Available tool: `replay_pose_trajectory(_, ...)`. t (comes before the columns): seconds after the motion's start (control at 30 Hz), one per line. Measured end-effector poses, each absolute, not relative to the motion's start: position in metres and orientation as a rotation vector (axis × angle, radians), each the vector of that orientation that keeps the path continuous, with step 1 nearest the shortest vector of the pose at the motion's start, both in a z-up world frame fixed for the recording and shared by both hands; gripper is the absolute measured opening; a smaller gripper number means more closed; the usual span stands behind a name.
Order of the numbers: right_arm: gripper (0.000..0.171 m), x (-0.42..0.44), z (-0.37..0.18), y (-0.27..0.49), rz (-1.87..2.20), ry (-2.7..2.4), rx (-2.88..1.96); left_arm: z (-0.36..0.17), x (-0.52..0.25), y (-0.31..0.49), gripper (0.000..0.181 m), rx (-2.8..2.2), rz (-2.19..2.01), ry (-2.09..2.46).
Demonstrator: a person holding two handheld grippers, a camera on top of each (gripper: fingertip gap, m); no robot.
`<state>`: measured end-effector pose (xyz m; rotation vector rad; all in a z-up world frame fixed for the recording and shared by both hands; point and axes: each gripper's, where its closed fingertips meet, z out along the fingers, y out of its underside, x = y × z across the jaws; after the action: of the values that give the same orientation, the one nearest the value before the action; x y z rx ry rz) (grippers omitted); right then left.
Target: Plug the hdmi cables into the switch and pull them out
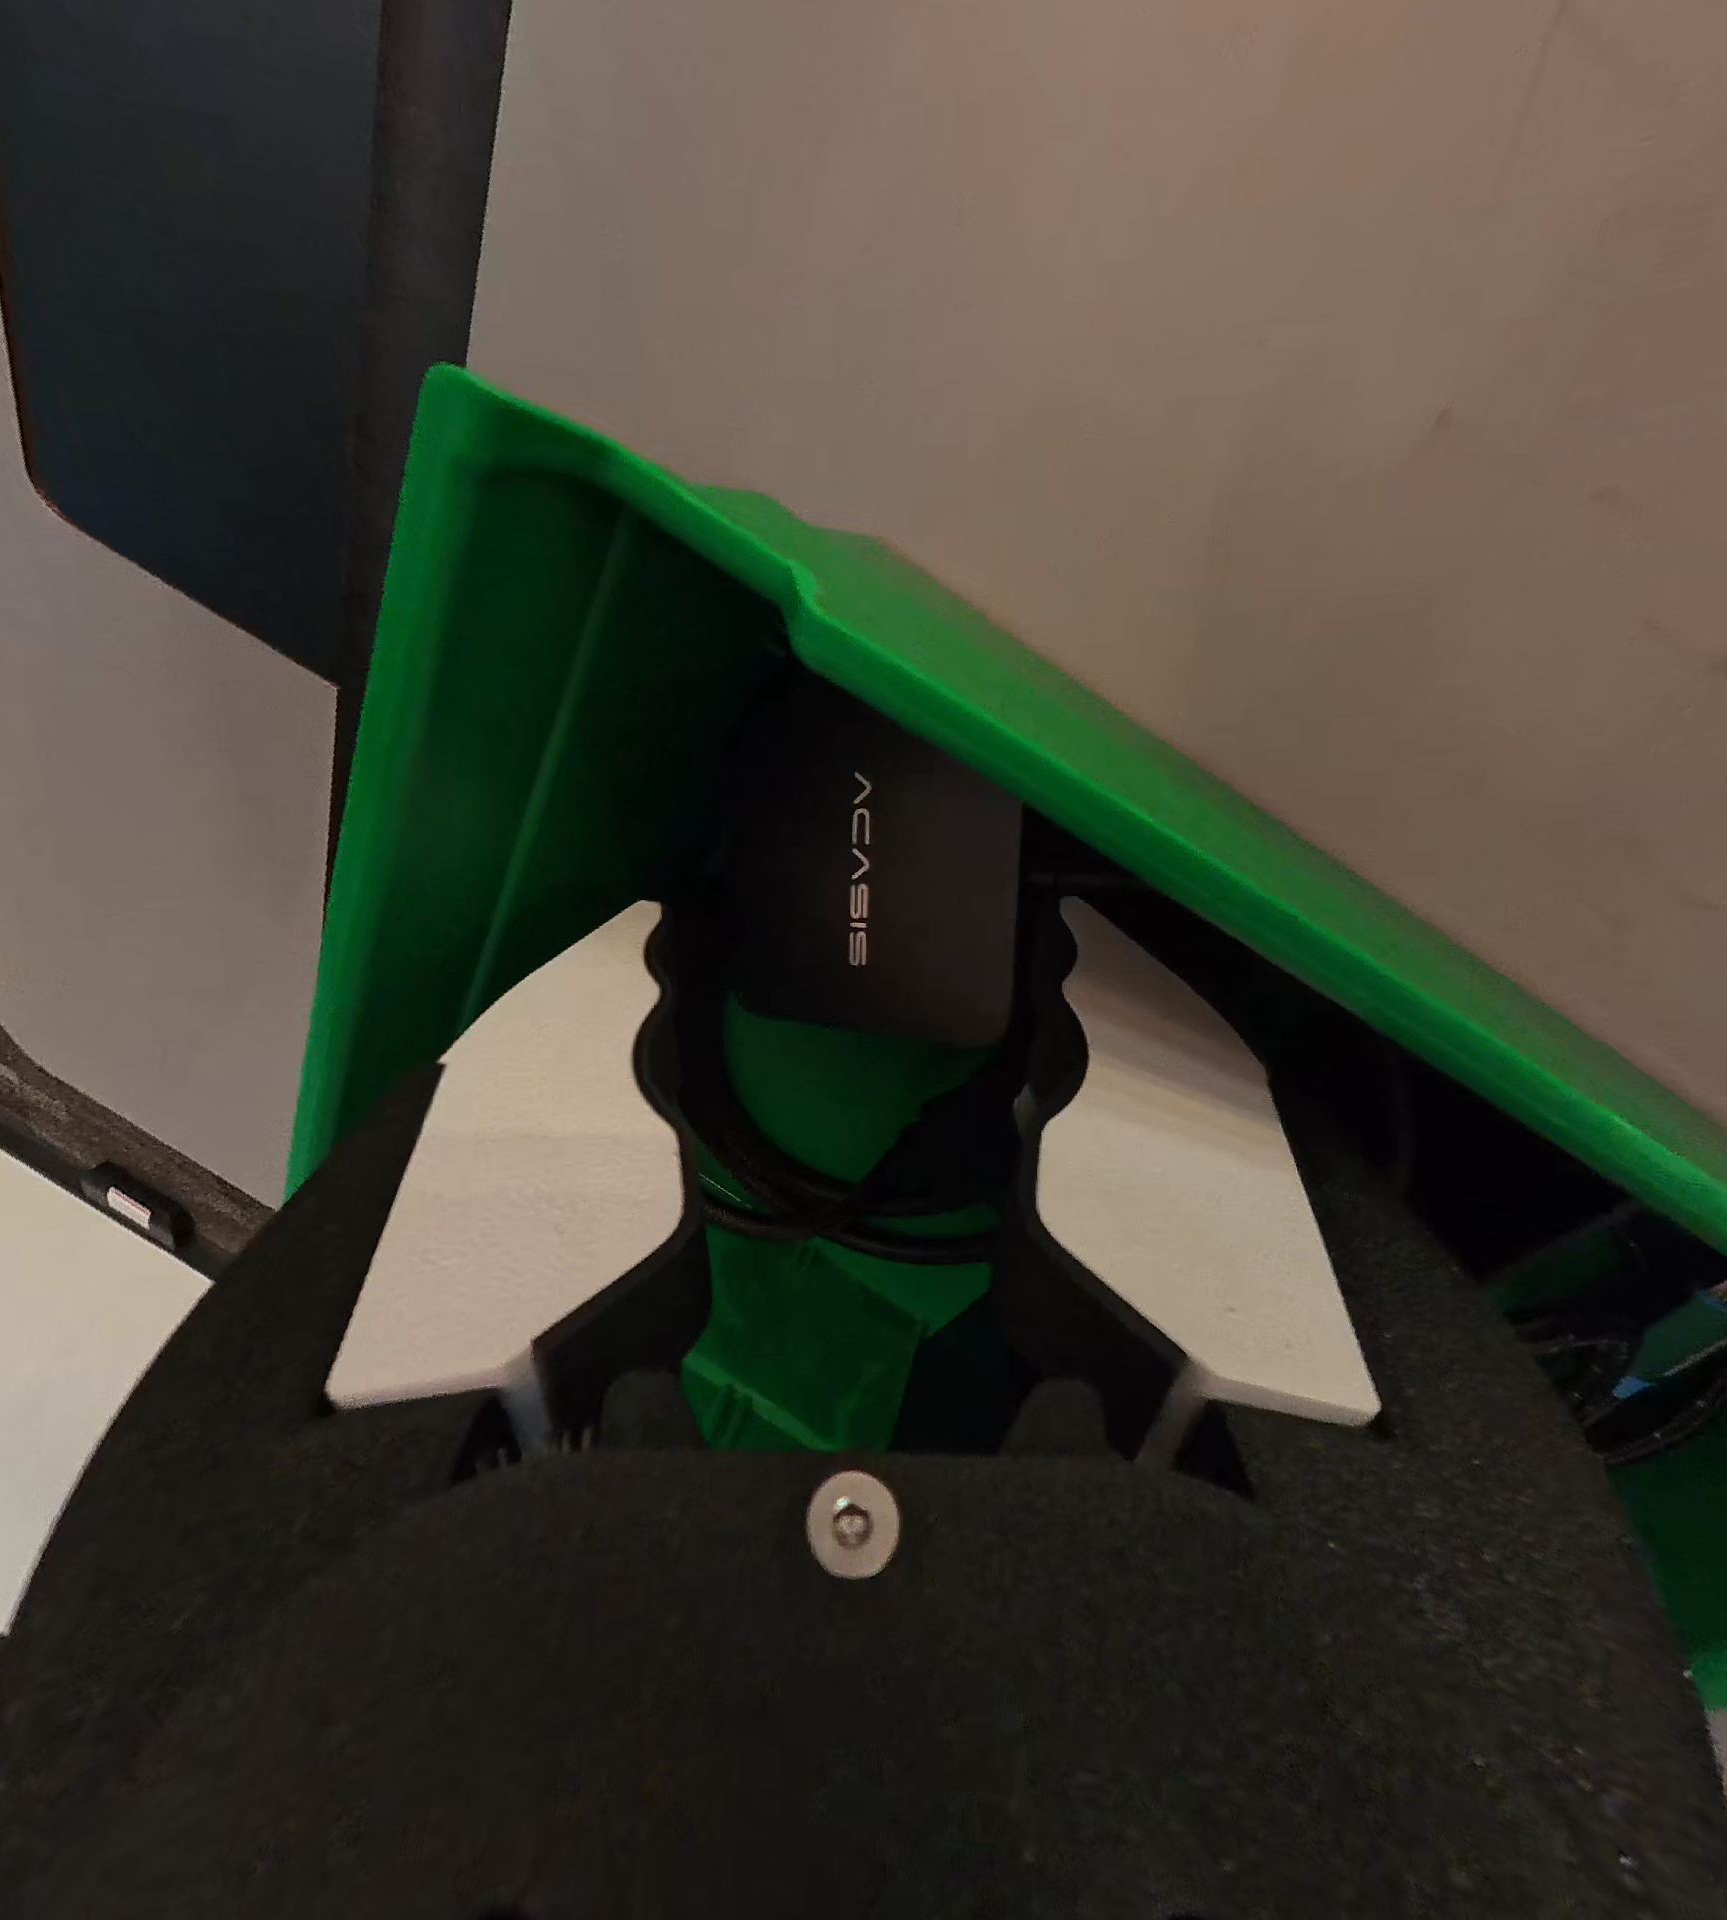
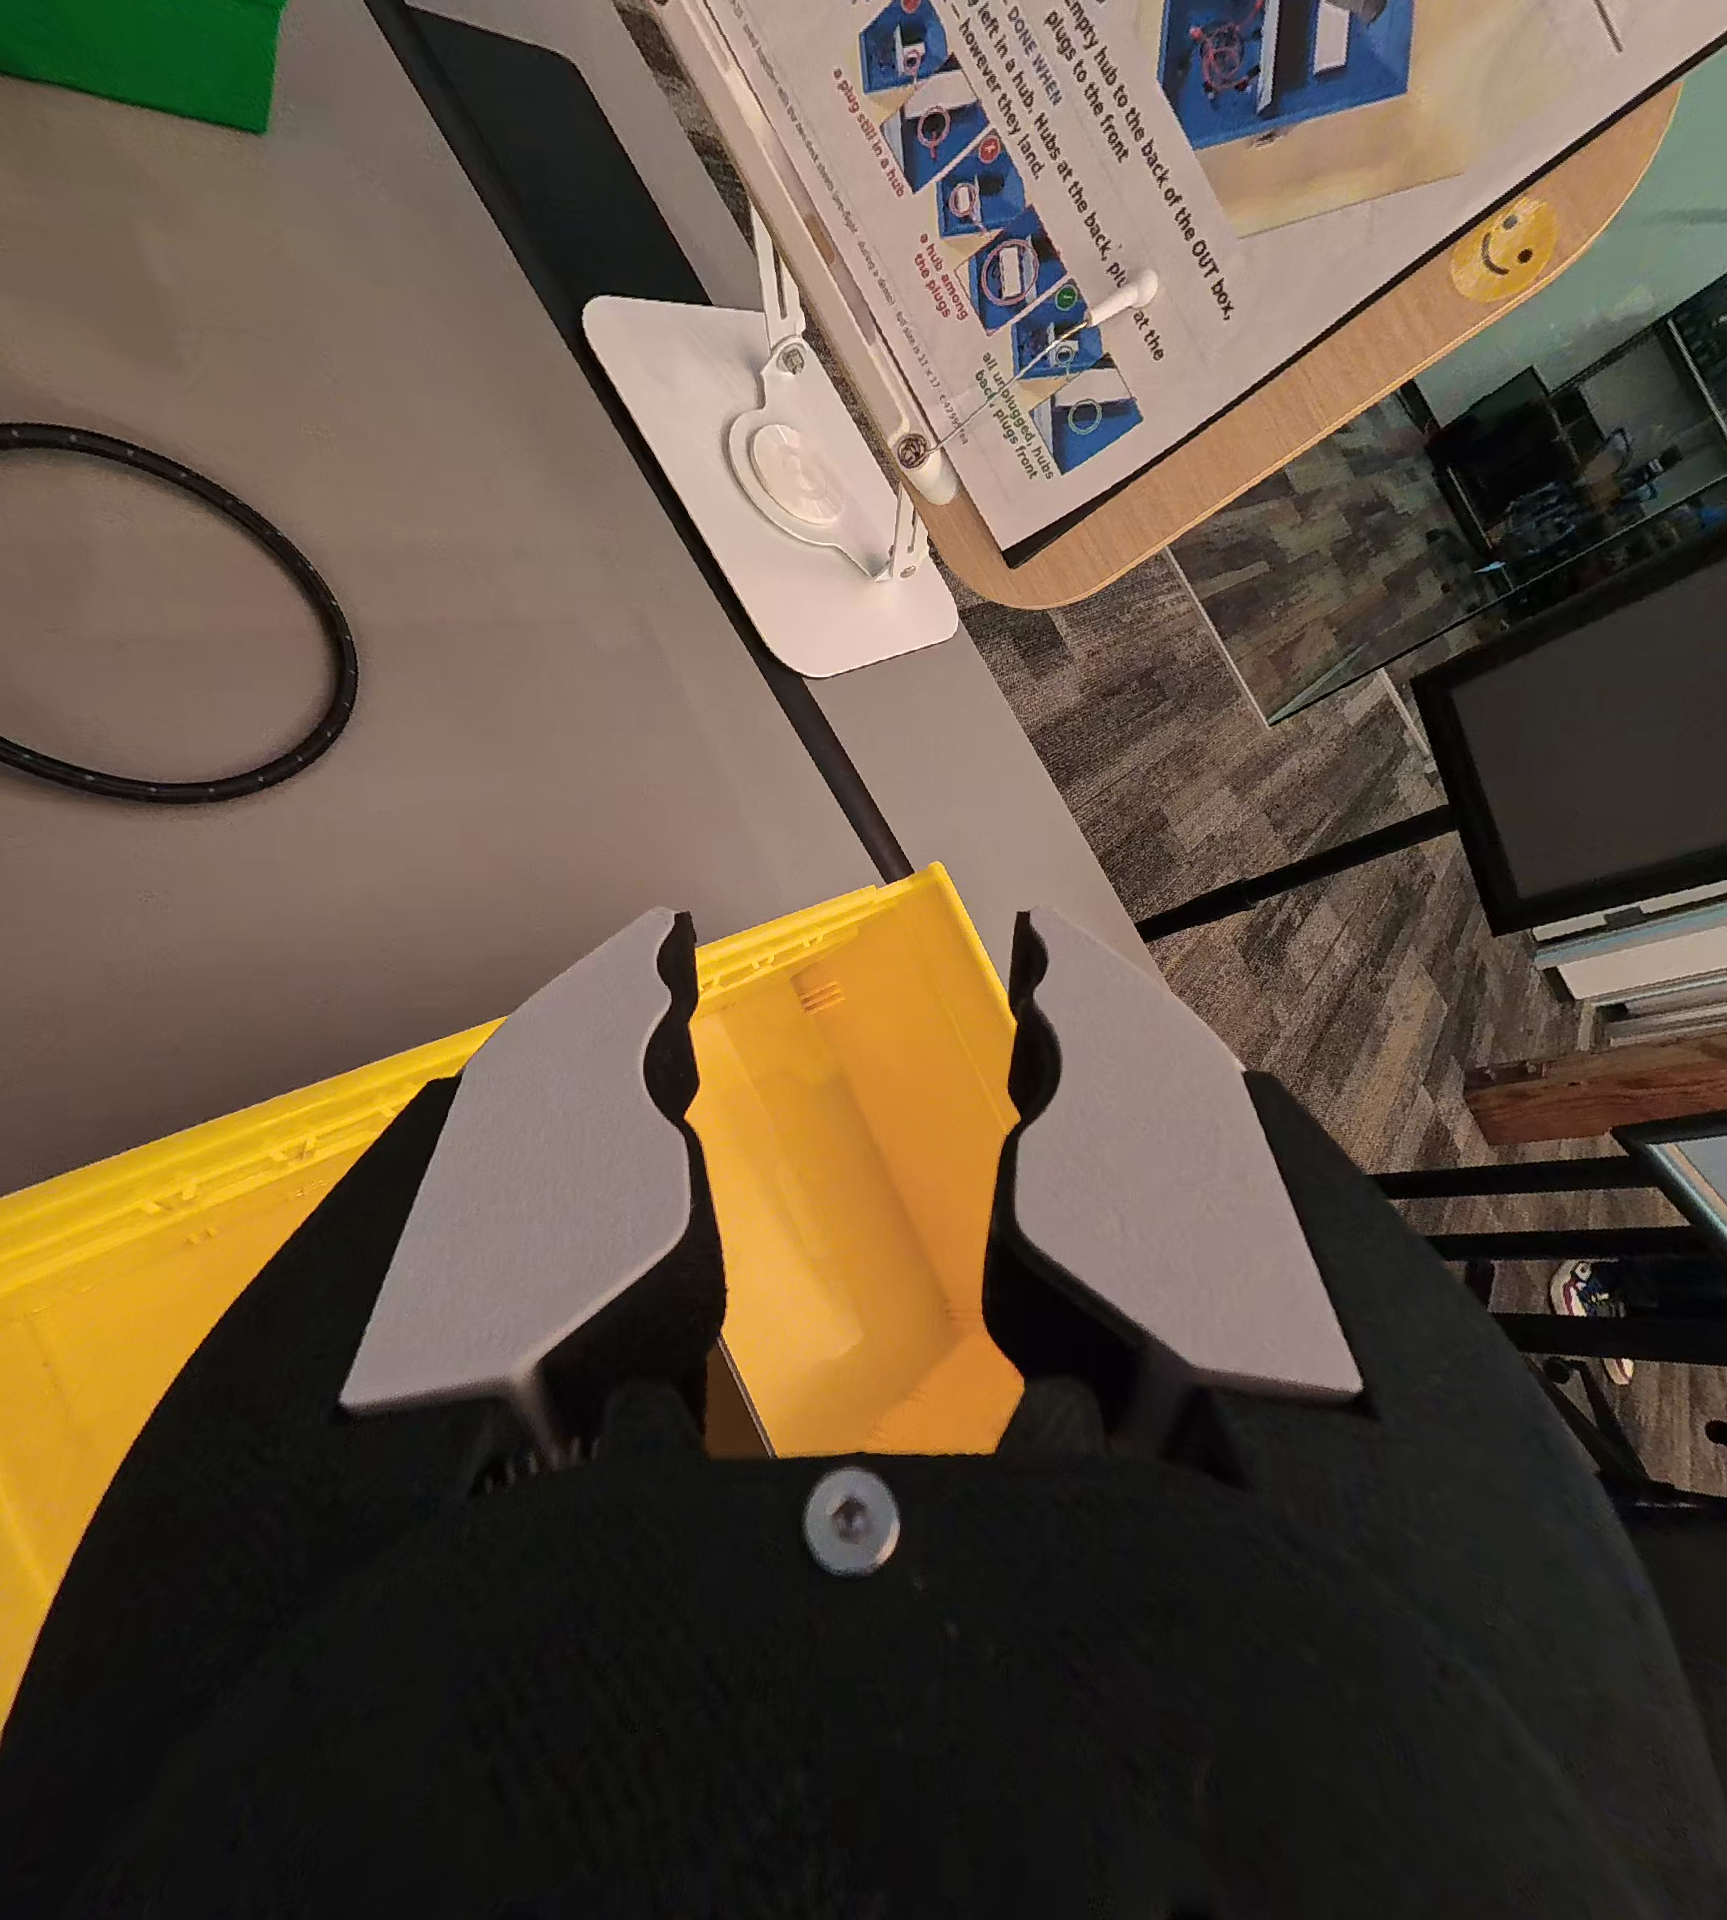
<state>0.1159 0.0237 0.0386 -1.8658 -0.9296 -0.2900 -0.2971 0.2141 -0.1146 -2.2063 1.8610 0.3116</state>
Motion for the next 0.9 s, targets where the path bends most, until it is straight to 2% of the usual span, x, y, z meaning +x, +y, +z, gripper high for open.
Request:
replay_pose_trajectory(0.63,0.059,0.116,0.039,0.023,-0.292,-0.933,-1.867,-0.085,-0.307,0.228,0.063,-2.14,0.349,1.782)
replay_pose_trajectory(0.77,0.059,0.116,0.038,0.023,-0.296,-0.936,-1.869,-0.082,-0.307,0.228,0.049,-2.074,0.311,1.814)
replay_pose_trajectory(0.8,0.059,0.115,0.038,0.023,-0.295,-0.937,-1.87,-0.078,-0.308,0.231,0.037,-2.031,0.329,1.808)
replay_pose_trajectory(0.83,0.059,0.115,0.038,0.023,-0.295,-0.939,-1.87,-0.071,-0.312,0.24,0.002,-1.951,0.423,1.787)
replay_pose_trajectory(0.9,0.059,0.115,0.037,0.023,-0.296,-0.941,-1.872,-0.066,-0.322,0.248,0.0,-1.836,0.545,1.826)
